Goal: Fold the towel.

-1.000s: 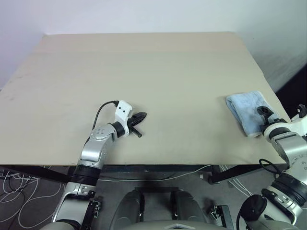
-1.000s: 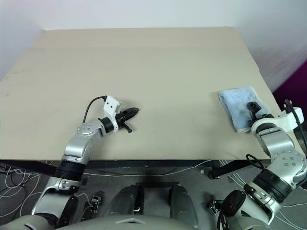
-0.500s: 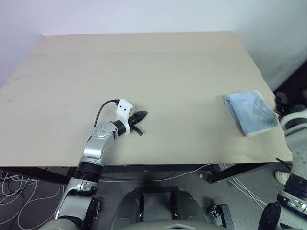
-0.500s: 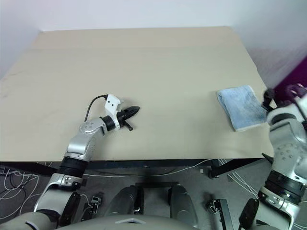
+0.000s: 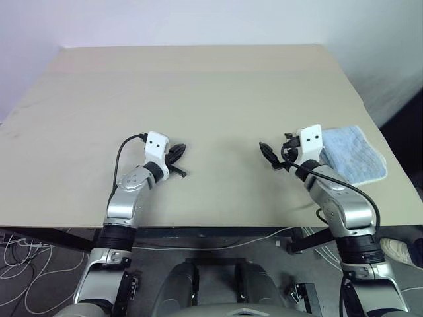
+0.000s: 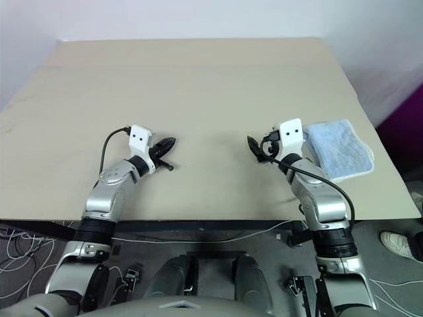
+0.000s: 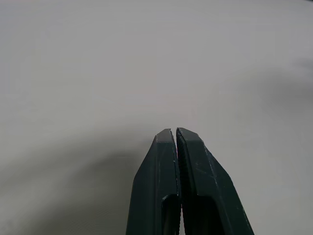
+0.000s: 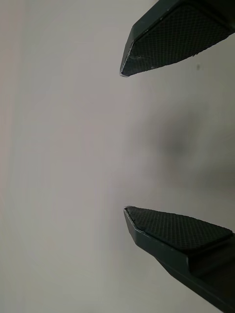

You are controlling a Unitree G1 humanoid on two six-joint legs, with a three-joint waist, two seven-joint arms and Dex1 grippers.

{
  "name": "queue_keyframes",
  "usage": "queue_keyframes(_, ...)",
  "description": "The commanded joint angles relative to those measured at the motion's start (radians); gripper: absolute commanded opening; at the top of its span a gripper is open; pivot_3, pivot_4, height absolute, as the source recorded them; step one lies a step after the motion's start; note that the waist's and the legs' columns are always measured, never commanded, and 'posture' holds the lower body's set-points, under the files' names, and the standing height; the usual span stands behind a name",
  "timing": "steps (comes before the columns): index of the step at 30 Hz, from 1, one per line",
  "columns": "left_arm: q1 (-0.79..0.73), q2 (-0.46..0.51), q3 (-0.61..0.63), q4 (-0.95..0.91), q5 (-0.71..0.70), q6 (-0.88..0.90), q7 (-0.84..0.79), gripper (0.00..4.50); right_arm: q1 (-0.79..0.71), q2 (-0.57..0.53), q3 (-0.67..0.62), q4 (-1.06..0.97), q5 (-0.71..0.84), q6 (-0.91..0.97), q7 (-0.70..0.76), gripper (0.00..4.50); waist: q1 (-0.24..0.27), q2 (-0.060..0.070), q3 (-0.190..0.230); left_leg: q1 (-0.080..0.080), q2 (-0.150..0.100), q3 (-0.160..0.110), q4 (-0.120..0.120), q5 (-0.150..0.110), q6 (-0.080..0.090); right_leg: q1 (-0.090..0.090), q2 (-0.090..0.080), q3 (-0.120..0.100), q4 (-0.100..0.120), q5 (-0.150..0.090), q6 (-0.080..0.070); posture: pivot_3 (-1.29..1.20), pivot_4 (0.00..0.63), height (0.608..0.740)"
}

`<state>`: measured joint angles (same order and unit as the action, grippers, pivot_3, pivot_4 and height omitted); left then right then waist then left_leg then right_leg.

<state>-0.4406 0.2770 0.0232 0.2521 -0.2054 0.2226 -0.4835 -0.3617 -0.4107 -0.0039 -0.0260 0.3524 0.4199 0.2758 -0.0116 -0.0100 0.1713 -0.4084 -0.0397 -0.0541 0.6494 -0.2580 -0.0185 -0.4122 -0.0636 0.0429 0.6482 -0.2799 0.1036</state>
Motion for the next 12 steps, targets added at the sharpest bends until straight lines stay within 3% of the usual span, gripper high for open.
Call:
queue_keyframes(1,-0.005,0.014,0.033,-0.050,0.014,-0.021,0.041,0.14,-0.053,0.019,0.011,0.035,-0.043,-0.070,0.040,4.46,0.000,0.000,0.000,0.000,0.000,0.000,0.000,0.000,0.000,0.000,0.000,0.000,0.000,0.000,0.000,0.00,0.150,0.740)
queue_keyframes(12,0.045,0.035,0.071,-0.108,0.014,-0.002,0.113,0.14,-0.079,0.071,0.016,0.112,-0.102,-0.114,0.099,4.46,-0.001,0.000,0.000,0.000,0.000,0.000,0.000,0.000,0.000,-0.001,0.000,0.000,0.000,0.000,0.000,0.00,0.150,0.740)
